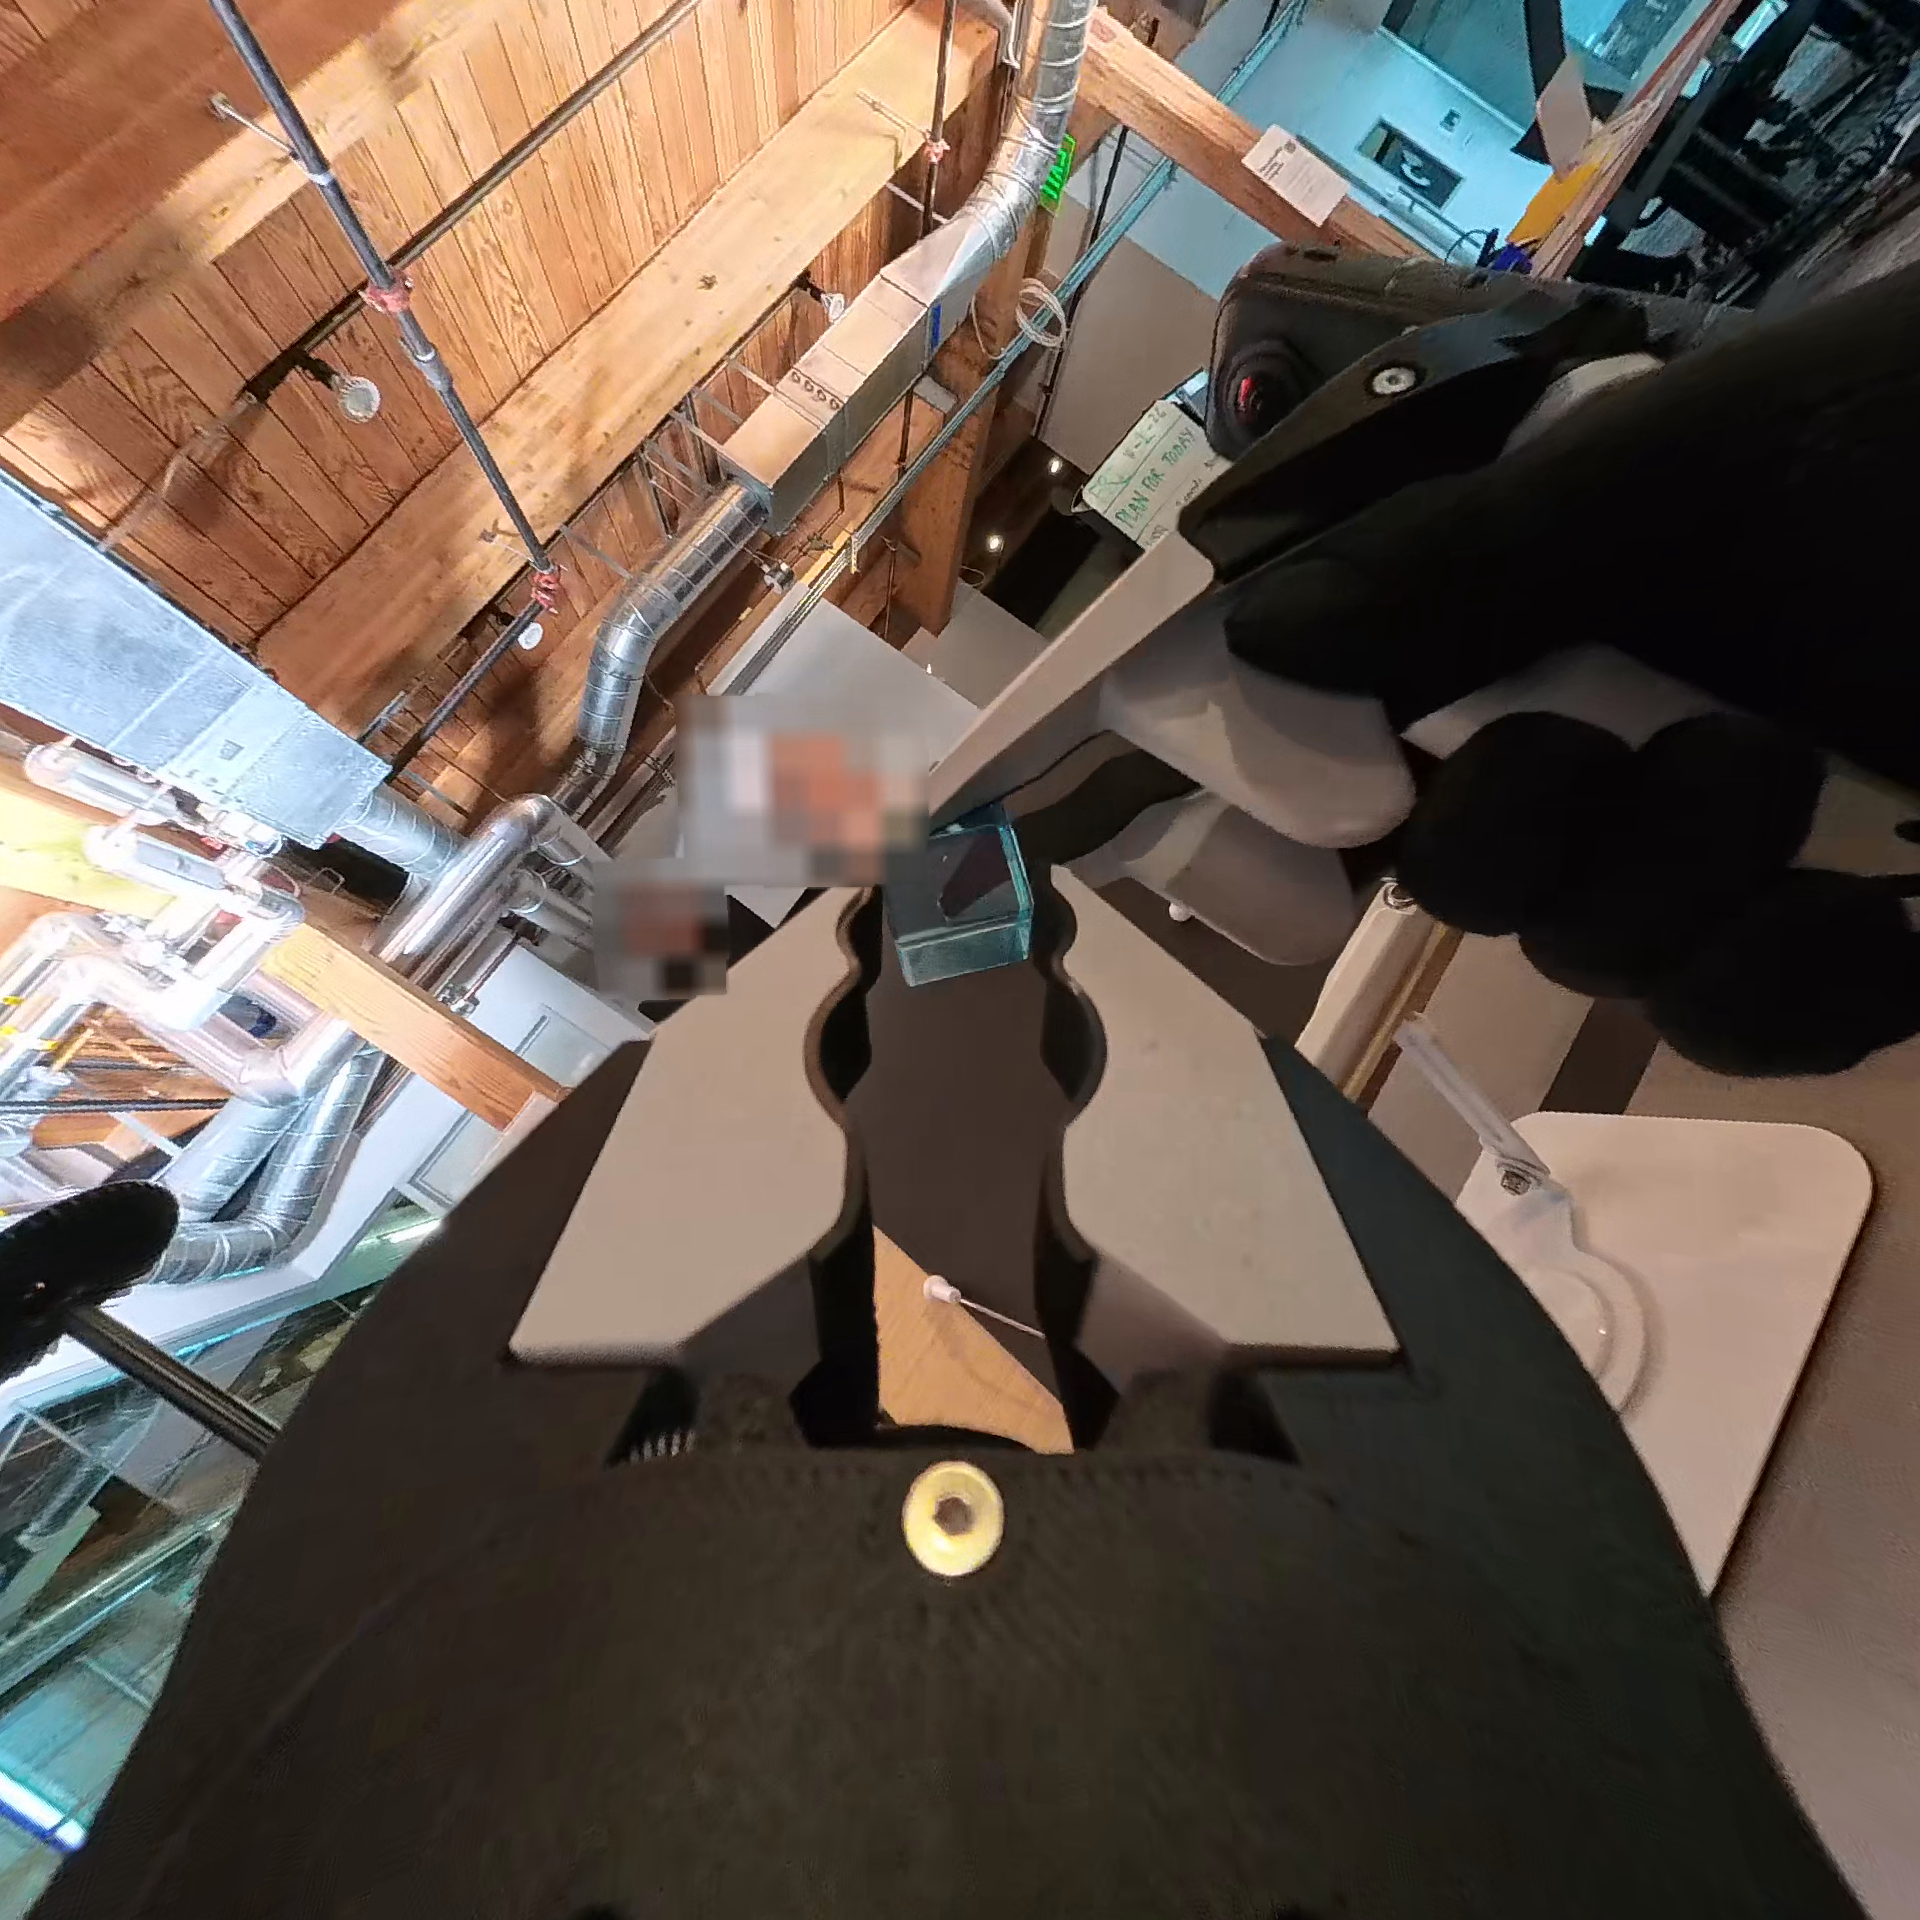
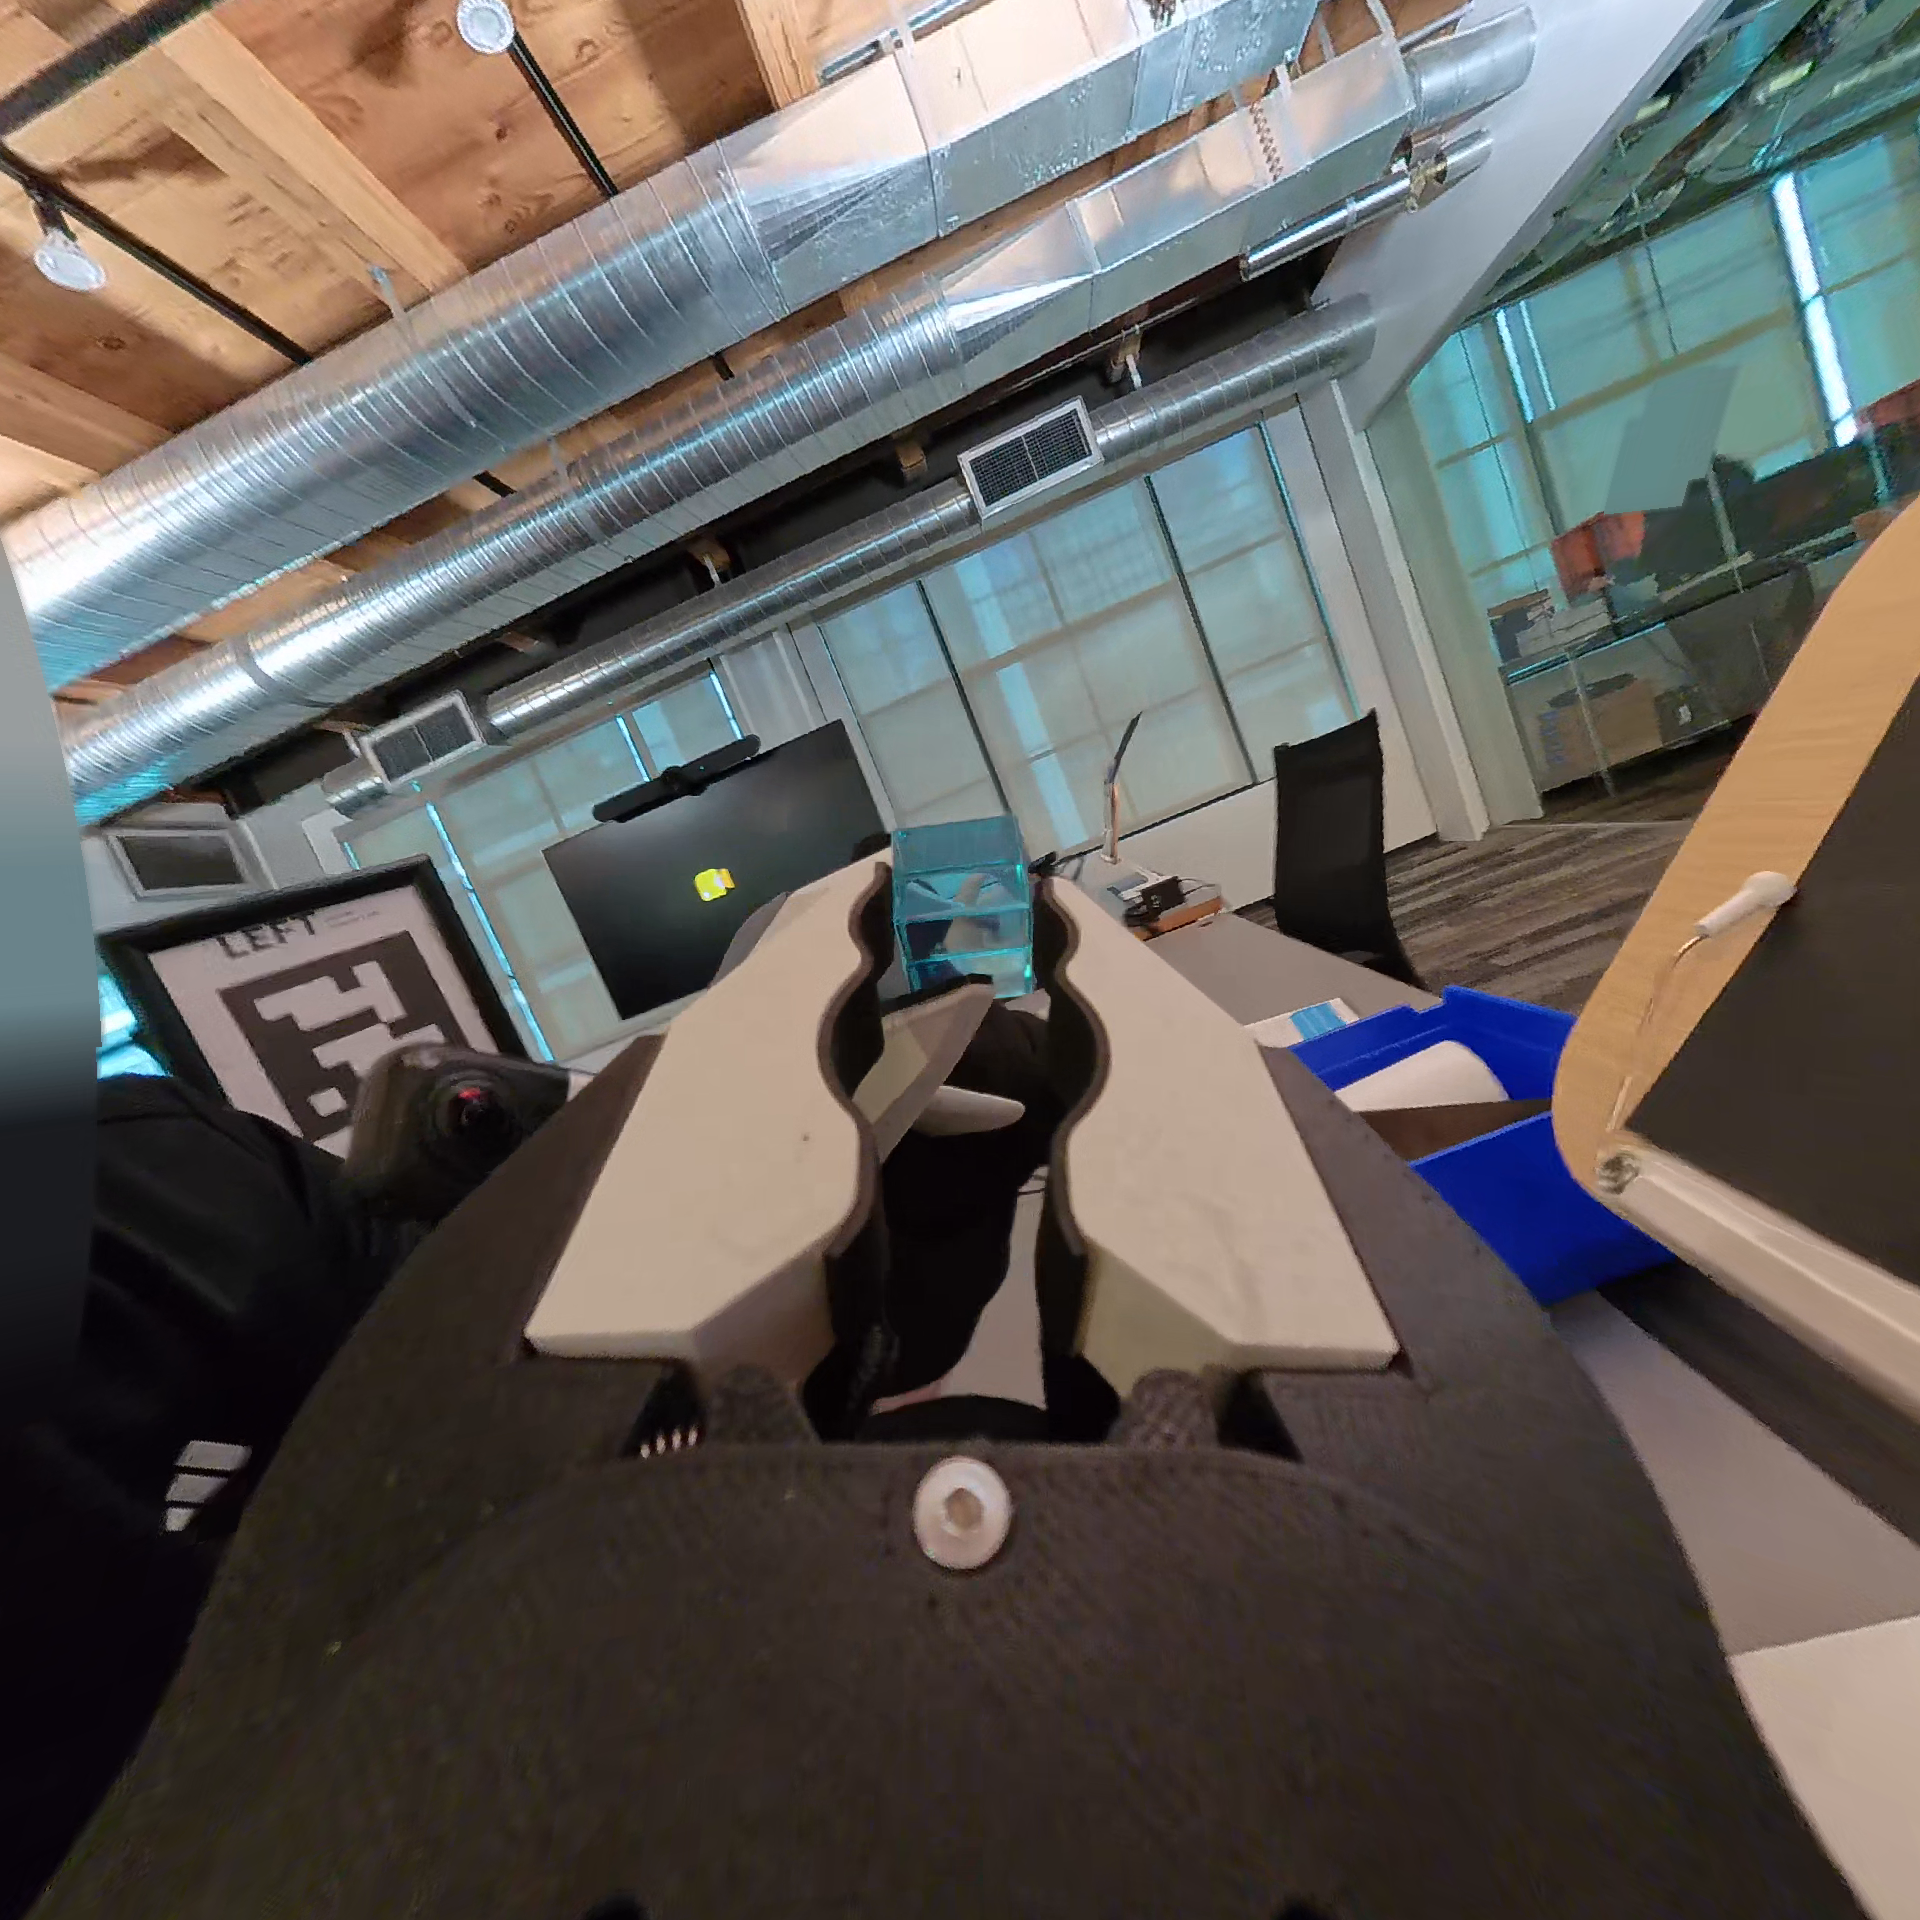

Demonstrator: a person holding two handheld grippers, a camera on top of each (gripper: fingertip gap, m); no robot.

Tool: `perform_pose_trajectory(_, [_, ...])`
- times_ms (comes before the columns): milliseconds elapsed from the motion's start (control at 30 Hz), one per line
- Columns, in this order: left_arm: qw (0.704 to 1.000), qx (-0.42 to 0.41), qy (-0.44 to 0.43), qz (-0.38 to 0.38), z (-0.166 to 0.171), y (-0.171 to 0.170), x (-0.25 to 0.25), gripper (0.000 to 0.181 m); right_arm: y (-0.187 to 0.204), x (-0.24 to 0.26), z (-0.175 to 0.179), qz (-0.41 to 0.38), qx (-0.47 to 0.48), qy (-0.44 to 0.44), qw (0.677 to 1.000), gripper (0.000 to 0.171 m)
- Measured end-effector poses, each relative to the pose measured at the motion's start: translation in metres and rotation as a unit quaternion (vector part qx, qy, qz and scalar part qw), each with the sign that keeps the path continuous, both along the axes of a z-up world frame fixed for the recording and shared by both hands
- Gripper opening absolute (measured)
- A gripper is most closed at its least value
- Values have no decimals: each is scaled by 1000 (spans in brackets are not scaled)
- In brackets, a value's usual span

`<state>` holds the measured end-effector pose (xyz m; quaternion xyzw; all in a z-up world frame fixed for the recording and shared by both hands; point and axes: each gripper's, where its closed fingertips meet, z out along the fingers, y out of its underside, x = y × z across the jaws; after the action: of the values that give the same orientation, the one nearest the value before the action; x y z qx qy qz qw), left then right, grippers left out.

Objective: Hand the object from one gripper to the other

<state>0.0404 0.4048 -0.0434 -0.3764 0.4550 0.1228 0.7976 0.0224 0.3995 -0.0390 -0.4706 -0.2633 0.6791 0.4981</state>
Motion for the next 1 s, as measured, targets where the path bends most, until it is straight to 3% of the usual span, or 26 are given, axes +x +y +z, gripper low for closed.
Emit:
perform_pose_trajectory(200, [996, -73, -4, -45, -3, 2, -4, 26, 7, 7, -2, -100, 104, -84, 986, 49])
perform_pose_trajectory(367, [981, -166, 6, -98, -9, -1, -5, 26, -8, 13, 0, -193, 302, -190, 914, 61])
perform_pose_trajectory(467, [937, -287, -46, -192, -9, -8, -4, 26, -15, 13, -5, -243, 412, -255, 840, 66])
perform_pose_trajectory(567, [855, -409, -90, -307, -10, -21, -2, 26, -13, 9, -14, -294, 495, -318, 753, 68])
perform_pose_trajectory(633, [794, -465, -123, -373, -7, -28, -3, 26, -15, 3, -15, -316, 530, -330, 715, 70])
perform_pose_trajectory(667, [763, -491, -124, -401, -9, -33, -2, 26, -17, 0, -15, -319, 539, -329, 707, 69])
perform_pose_trajectory(800, [719, -521, -130, -441, -13, -37, 0, 26, -17, -8, -23, -312, 543, -335, 704, 62])
perform_pose_trajectory(1000, [693, -542, -121, -460, -19, -41, 3, 26, -22, -11, -25, -295, 544, -324, 716, 44])
